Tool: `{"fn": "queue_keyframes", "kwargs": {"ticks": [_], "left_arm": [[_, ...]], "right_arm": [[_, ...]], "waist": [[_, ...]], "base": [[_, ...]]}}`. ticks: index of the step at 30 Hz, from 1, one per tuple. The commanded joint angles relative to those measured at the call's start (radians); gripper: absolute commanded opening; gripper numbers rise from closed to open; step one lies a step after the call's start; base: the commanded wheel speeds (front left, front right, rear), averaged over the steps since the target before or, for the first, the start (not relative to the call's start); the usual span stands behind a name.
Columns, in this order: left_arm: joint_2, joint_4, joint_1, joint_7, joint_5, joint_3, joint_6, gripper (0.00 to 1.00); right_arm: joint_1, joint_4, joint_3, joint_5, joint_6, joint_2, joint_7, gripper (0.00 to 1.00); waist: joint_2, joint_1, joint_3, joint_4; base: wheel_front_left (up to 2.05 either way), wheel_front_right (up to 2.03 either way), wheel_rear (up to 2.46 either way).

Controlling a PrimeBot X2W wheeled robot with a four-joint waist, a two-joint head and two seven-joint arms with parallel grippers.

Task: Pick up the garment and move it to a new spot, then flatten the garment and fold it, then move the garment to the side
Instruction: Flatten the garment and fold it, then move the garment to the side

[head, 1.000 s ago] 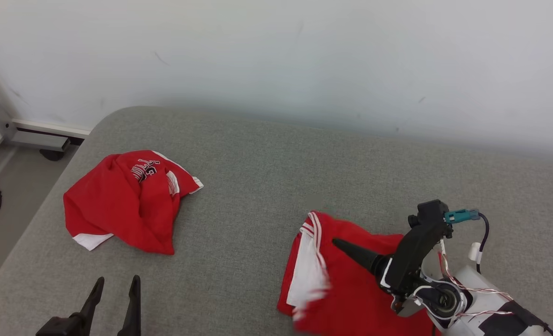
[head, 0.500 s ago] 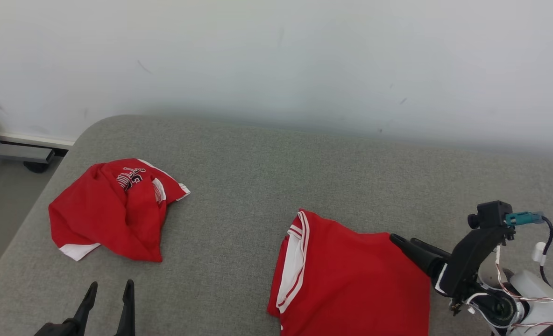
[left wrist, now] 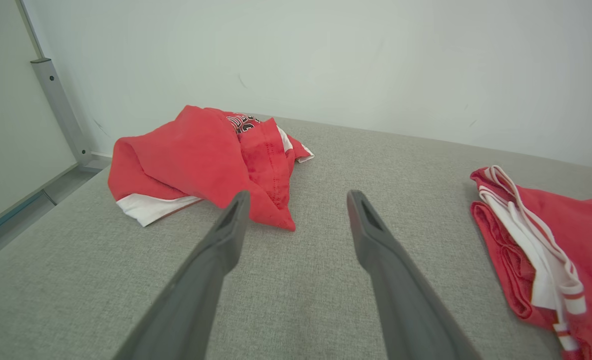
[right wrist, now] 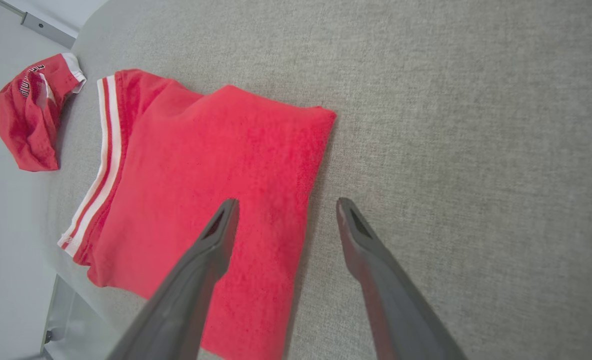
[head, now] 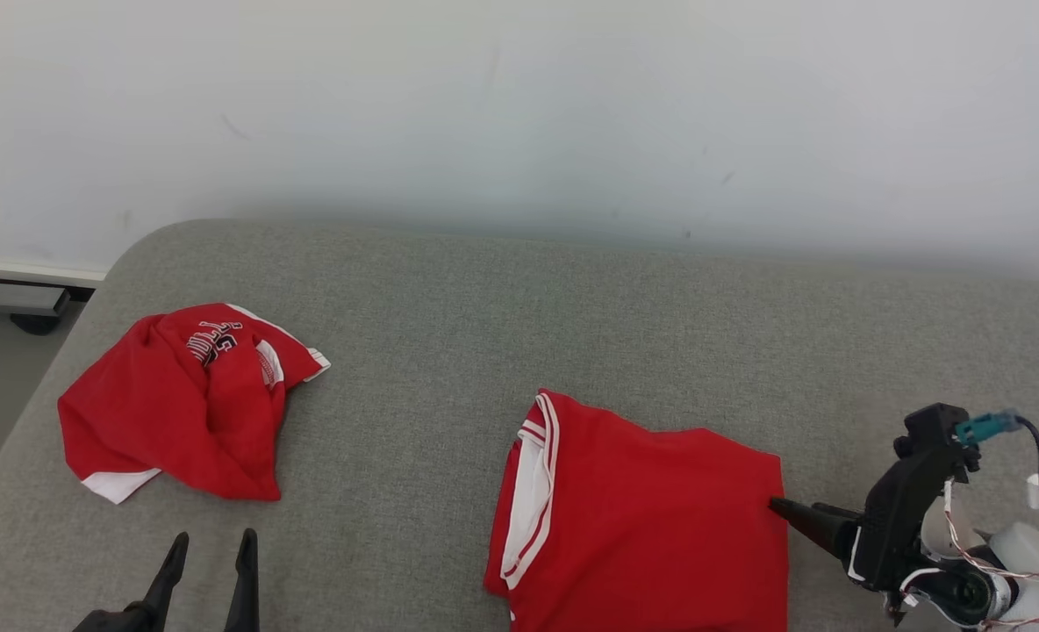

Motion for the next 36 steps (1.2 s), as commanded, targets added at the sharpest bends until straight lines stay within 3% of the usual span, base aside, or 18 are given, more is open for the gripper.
{"fn": "queue_keyframes", "kwargs": {"ticks": [1,11,24,25,26,27,36], "left_arm": [[0.001,0.002,-0.002,-0.007,0.005,0.004,-0.004,1.0],[-0.023,0.017,-0.02,-0.007,0.012,0.007,-0.021,1.0],[-0.038,0.017,-0.03,-0.007,0.027,0.024,-0.035,1.0],[-0.038,0.017,-0.031,-0.007,0.029,0.025,-0.034,1.0],[-0.038,0.017,-0.032,-0.007,0.031,0.027,-0.033,1.0],[-0.039,0.017,-0.032,-0.007,0.032,0.029,-0.035,1.0],[-0.046,0.02,-0.028,-0.007,0.043,0.044,-0.04,1.0]], "right_arm": [[-0.011,0.006,-0.005,-0.004,0.0,0.004,0.012,1.0],[-0.074,0.143,-0.102,-0.079,0.0,0.098,0.172,1.0],[-0.087,0.245,-0.188,-0.14,0.0,0.196,0.24,1.0],[-0.087,0.245,-0.188,-0.148,0.0,0.202,0.241,0.82],[-0.087,0.242,-0.19,-0.152,0.0,0.206,0.239,0.47],[-0.087,0.237,-0.192,-0.156,0.0,0.21,0.236,0.0],[-0.096,0.15,-0.224,-0.174,0.0,0.177,0.217,0.0]], "waist": [[0.0,0.0,0.002,-0.001],[0.0,0.0,0.015,0.033],[0.0,0.0,0.034,0.046],[0.0,0.0,0.036,0.046],[0.0,0.0,0.037,0.046],[0.0,0.0,0.037,0.045],[0.0,0.0,0.032,0.024]], "base": [[0.0,0.0,0.0],[0.0,0.0,0.0],[0.0,0.0,0.0],[0.0,0.0,0.0],[0.0,0.0,0.0],[0.0,0.0,0.0],[0.0,0.0,0.0]]}}
